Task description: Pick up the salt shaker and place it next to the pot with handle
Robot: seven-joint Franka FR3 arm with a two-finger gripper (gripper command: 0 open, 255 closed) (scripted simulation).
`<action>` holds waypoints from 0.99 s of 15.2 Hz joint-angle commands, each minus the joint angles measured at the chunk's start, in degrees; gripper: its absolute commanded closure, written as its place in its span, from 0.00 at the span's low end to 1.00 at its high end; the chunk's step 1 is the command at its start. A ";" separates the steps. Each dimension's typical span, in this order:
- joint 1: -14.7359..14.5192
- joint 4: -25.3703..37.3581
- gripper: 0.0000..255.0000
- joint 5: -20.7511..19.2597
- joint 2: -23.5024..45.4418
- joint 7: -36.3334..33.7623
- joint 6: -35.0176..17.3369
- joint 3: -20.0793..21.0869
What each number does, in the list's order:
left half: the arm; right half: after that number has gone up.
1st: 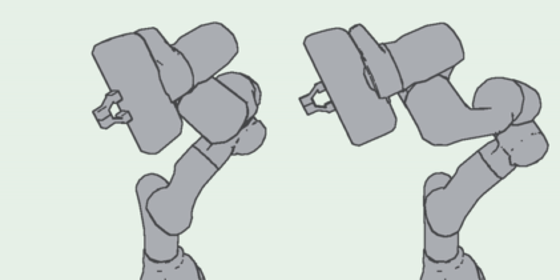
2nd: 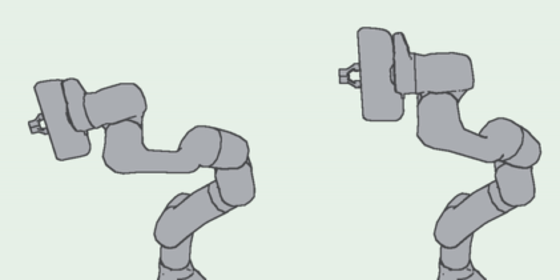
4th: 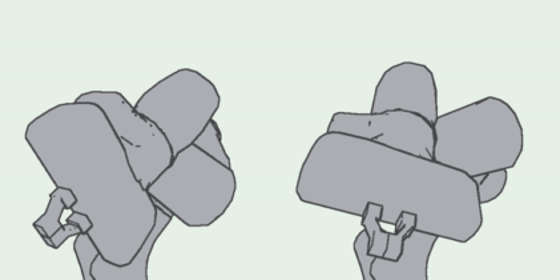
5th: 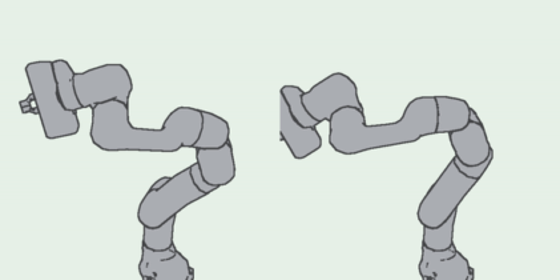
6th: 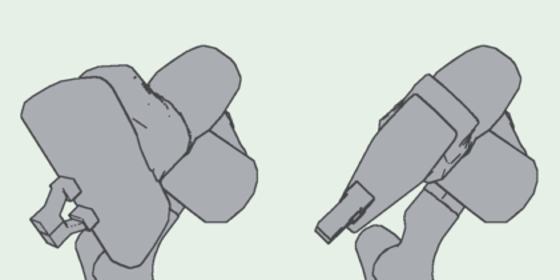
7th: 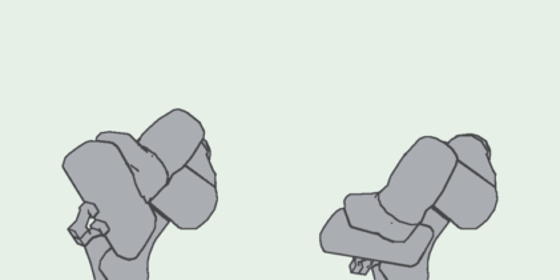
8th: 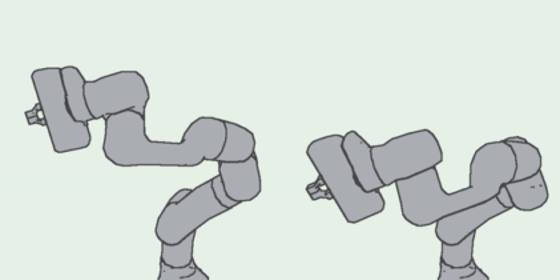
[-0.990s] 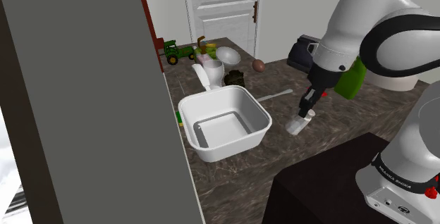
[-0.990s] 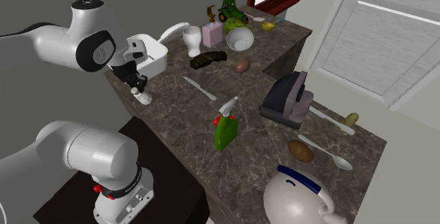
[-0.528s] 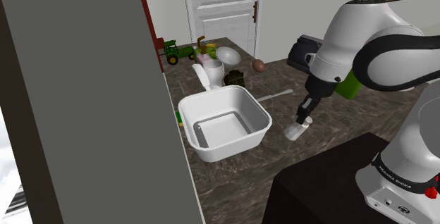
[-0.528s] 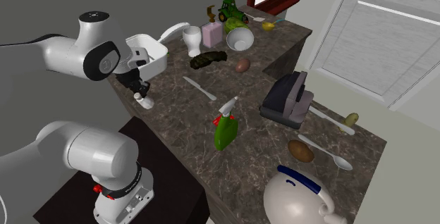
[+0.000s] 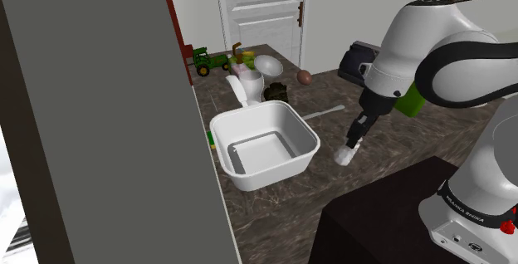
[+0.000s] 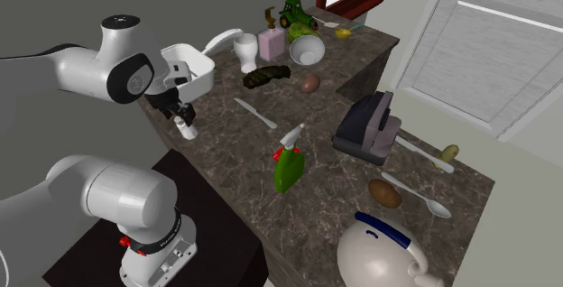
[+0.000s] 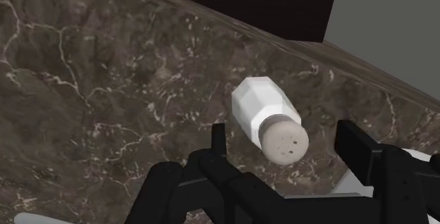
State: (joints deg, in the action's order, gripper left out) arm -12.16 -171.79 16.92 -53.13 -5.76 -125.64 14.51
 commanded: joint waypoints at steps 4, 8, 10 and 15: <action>-0.03 -0.02 0.00 0.03 0.05 -0.03 -0.04 0.03; 1.05 5.06 0.00 -2.27 -4.98 -0.33 10.04 -1.92; 1.04 5.06 0.00 -2.29 -4.98 -0.35 10.04 -1.94; 1.04 5.06 0.00 -2.29 -4.98 -0.35 10.04 -1.94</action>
State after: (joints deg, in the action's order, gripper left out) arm -11.12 -166.74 14.64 -58.10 -6.10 -115.63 12.57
